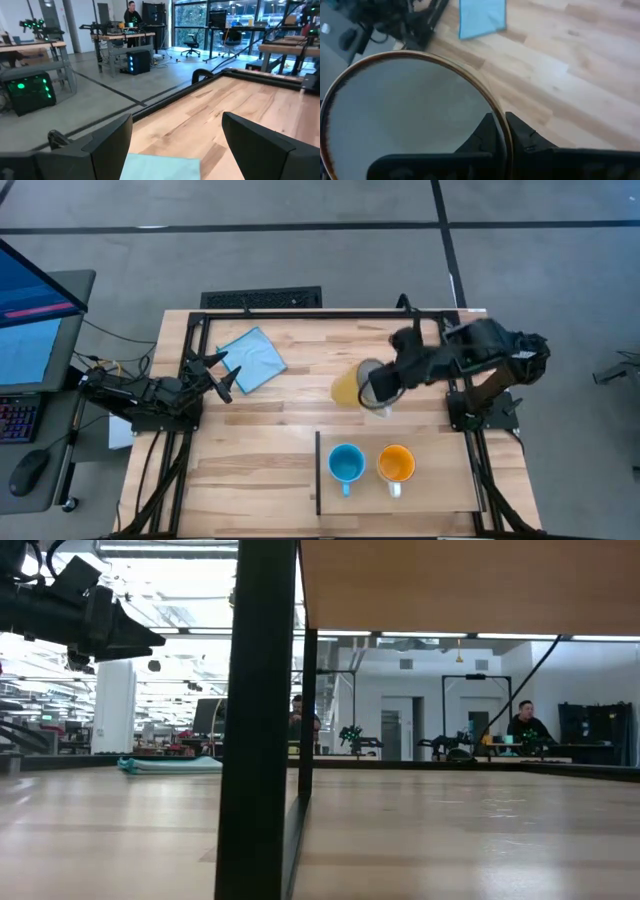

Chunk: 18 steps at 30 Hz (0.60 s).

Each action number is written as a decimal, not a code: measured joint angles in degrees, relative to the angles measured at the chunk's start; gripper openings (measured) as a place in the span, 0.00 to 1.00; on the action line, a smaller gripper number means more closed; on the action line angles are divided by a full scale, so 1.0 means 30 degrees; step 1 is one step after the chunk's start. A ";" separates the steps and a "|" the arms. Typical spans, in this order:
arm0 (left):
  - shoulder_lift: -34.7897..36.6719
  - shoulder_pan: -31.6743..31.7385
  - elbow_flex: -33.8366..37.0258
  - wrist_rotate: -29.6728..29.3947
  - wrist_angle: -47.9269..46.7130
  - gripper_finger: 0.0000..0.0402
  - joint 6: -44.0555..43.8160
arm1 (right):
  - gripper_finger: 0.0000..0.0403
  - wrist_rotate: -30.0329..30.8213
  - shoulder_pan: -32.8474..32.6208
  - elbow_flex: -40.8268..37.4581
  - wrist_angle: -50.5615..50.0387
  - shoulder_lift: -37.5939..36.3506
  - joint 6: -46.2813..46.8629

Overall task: Stack small to large cups/mugs on shelf
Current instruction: Put the yellow mug on the shelf

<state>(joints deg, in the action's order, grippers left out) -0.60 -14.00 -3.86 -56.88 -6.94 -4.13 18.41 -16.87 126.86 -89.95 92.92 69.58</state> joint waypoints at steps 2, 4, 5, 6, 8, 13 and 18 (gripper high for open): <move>0.0000 0.0000 0.0000 0.0125 0.0000 0.75 0.0021 | 0.06 0.0017 -0.0498 -0.0666 -0.0012 -0.0015 0.0885; 0.0000 0.0000 0.0000 0.0167 0.0000 0.75 0.0271 | 0.06 -0.0110 -0.0792 -0.1477 0.0013 0.0000 0.1633; 0.0000 0.0000 0.0000 0.0168 0.0000 0.75 0.0422 | 0.06 -0.0129 -0.0829 -0.1906 0.0008 0.0000 0.2003; 0.0000 0.0000 0.0000 0.0175 0.0000 0.75 0.0522 | 0.06 -0.0120 -0.0823 -0.2333 -0.0017 0.0000 0.2385; 0.0000 0.0000 0.0000 0.0181 0.0000 0.75 0.0528 | 0.06 0.0009 -0.0746 -0.3241 0.0007 0.0000 0.3032; 0.0000 0.0000 0.0000 0.0185 0.0000 0.75 0.0744 | 0.06 0.0078 -0.0005 -0.5198 -0.0011 0.0000 0.4078; 0.0000 0.0000 0.0000 0.0196 -0.0007 0.75 0.1912 | 0.06 -0.0412 0.0686 -0.6591 -0.0007 0.0000 0.4862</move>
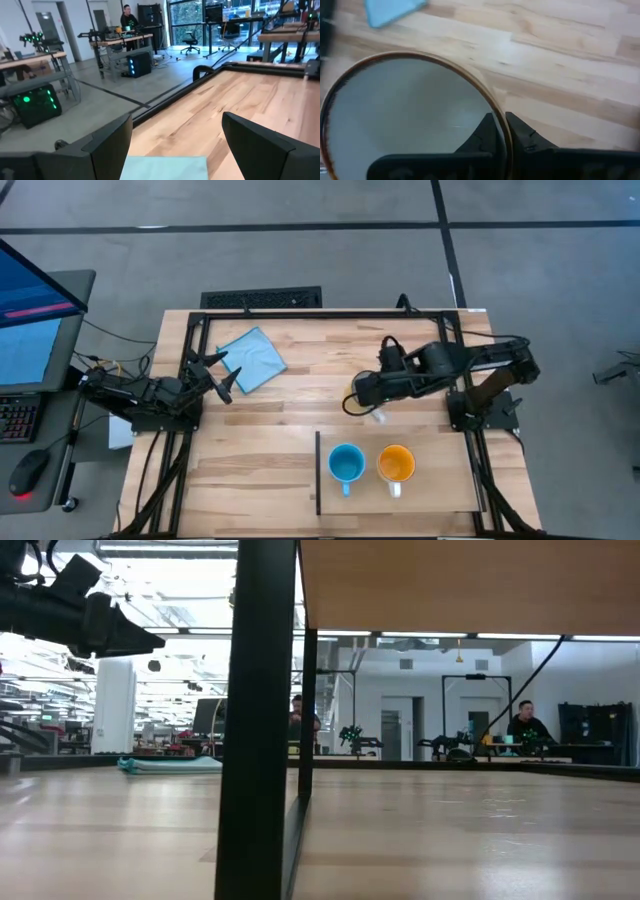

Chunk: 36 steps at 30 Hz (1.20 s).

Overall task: Stack small to large cups/mugs on shelf
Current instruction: Put the yellow mug on the shelf

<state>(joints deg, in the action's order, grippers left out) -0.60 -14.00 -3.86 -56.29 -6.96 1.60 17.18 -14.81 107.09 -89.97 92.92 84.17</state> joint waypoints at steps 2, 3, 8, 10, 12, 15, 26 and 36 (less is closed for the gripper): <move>0.0000 0.0000 0.0000 0.0000 0.0000 0.75 0.0449 | 0.06 -0.0254 0.0230 -0.0428 0.0003 0.0000 0.0320; 0.0000 0.0000 0.0000 0.0000 0.0000 0.75 0.0646 | 0.06 -0.0303 0.0306 -0.0619 0.0007 -0.0005 0.0450; -0.0007 0.0000 0.0000 0.0007 0.0000 0.75 0.1262 | 0.06 -0.0838 0.1112 -0.1720 -0.0026 -0.0861 0.0770; -0.0007 0.0000 0.0000 0.0007 -0.0002 0.75 0.1267 | 0.06 -0.0884 0.1381 -0.1894 -0.0028 -0.1262 0.0899; -0.0007 0.0000 0.0000 0.0007 0.0000 0.75 0.1261 | 0.06 -0.0979 0.1544 -0.1895 0.0007 -0.1736 0.1063; -0.0007 0.0000 0.0000 0.0007 0.0000 0.75 0.1312 | 0.06 -0.1241 0.1669 -0.1895 -0.0022 -0.2639 0.1291; -0.0007 0.0000 0.0000 0.0007 0.0000 0.75 0.1277 | 0.06 -0.2282 0.1548 -0.1983 0.0003 -0.5646 0.2321; -0.0007 0.0000 0.0000 0.0015 0.0057 0.75 0.1093 | 0.06 -0.3495 0.1734 -0.4662 -0.0079 -0.7690 0.2777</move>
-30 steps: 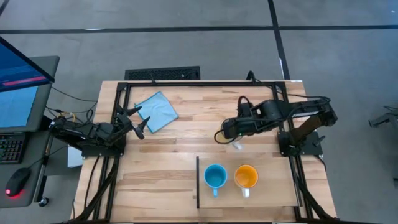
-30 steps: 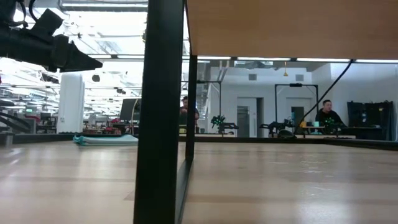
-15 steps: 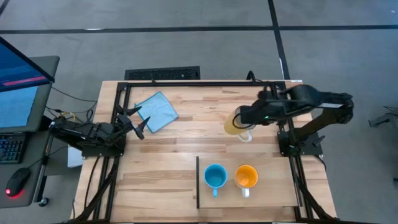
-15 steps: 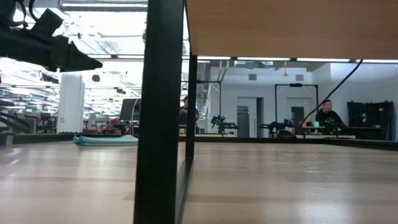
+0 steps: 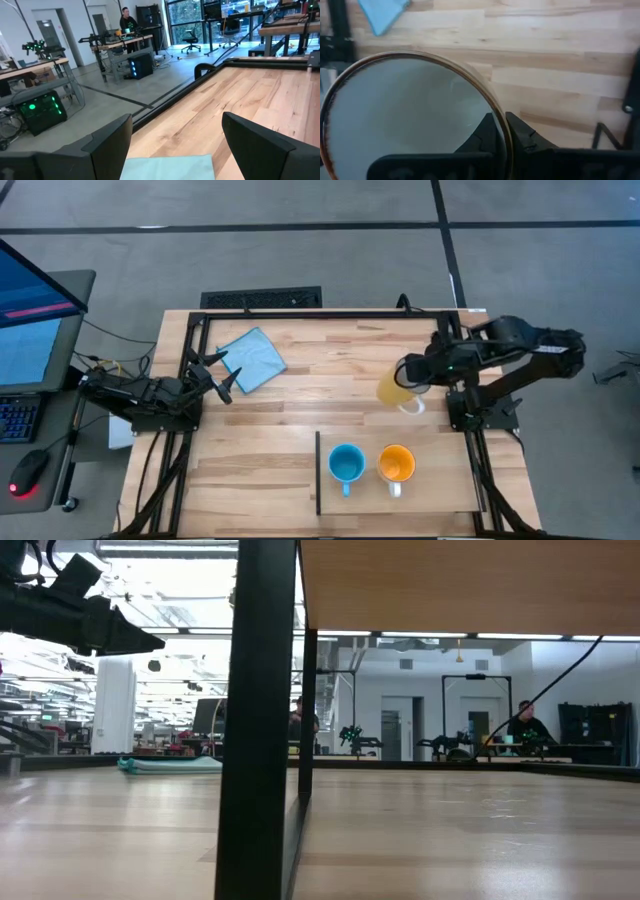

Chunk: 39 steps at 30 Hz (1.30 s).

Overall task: Stack small to large cups/mugs on shelf
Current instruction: Put the yellow mug on the shelf

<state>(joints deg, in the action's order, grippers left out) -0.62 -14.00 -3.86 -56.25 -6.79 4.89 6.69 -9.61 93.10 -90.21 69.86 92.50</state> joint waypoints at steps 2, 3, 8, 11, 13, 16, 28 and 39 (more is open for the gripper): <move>0.0002 0.0003 0.0007 0.0007 0.0012 0.75 -0.0007 | 0.06 -0.0448 0.0000 -0.0935 0.0105 -0.0460 0.0044; 0.0004 0.0000 0.0007 0.0007 0.0015 0.75 -0.0011 | 0.06 -0.0814 -0.0002 -0.1418 0.0068 -0.0672 0.0071; 0.0000 0.0000 0.0007 0.0007 0.0030 0.75 -0.0029 | 0.06 -0.2862 -0.0748 -0.2988 0.0075 -0.1383 0.0865; 0.0000 0.0000 0.0007 0.0007 0.0037 0.75 -0.0044 | 0.06 -0.3257 -0.1549 -0.3361 0.0070 -0.1812 0.1760; 0.0000 0.0000 0.0007 0.0007 0.0044 0.75 -0.0051 | 0.06 -0.3255 -0.2153 -0.3418 0.0064 -0.2057 0.2607; 0.0001 0.0000 0.0007 0.0007 0.0044 0.75 -0.0058 | 0.06 -0.3239 -0.3203 -0.3679 0.0101 -0.2462 0.3845; 0.0000 0.0000 0.0007 0.0007 0.0066 0.75 -0.0064 | 0.06 -0.4846 -0.7337 -0.5575 0.0046 -0.3301 0.8258; 0.0000 0.0000 0.0007 0.0007 0.0073 0.75 -0.0744 | 0.06 -0.4755 -1.1922 -0.5575 0.0071 -0.2961 1.3654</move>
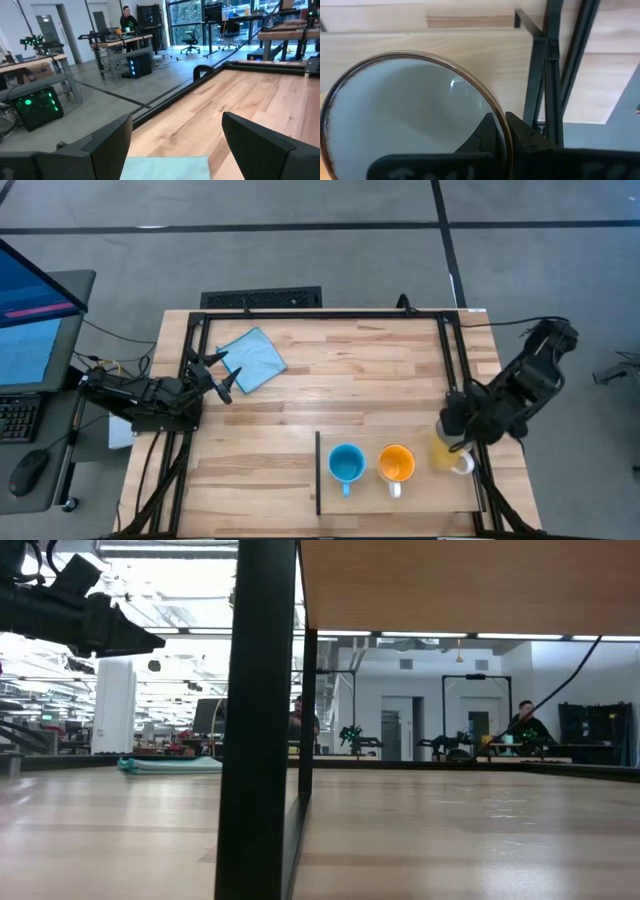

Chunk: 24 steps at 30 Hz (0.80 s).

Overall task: Stack small to large cups/mugs on shelf
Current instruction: Put the yellow mug on the shelf

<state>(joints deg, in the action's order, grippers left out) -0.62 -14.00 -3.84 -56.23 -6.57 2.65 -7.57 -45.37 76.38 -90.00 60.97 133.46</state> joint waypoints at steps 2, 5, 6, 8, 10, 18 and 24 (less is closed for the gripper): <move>0.0000 0.0000 0.0000 0.0000 0.0000 0.75 -0.0130 | 0.06 0.0082 -0.0437 0.0000 0.0005 0.0318 0.0428; 0.0000 0.0003 0.0000 -0.0007 0.0000 0.75 -0.0101 | 0.06 0.0774 -0.0515 0.0354 0.0027 0.0975 0.0249; 0.0000 0.0001 0.0000 -0.0007 -0.0004 0.75 -0.0101 | 0.06 0.1084 -0.0506 0.0573 0.0017 0.1226 0.0226; 0.0000 0.0000 0.0000 -0.0007 -0.0003 0.75 -0.0108 | 0.06 0.1269 -0.0493 0.0902 0.0009 0.1719 0.0222; 0.0000 0.0000 0.0000 -0.0007 -0.0001 0.75 -0.0108 | 0.06 0.1213 -0.0493 0.1133 0.0008 0.2218 0.0222; 0.0000 0.0007 0.0000 -0.0007 0.0000 0.75 -0.0108 | 0.06 0.1213 -0.1098 0.1742 0.0026 0.3552 0.0193; 0.0000 0.0000 0.0000 -0.0007 -0.0001 0.75 -0.0408 | 0.07 0.1252 -0.1542 0.1792 0.0065 0.4265 0.0208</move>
<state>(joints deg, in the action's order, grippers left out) -0.62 -14.00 -3.84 -56.25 -6.57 1.43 -3.82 -50.00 81.76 -89.80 73.77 134.08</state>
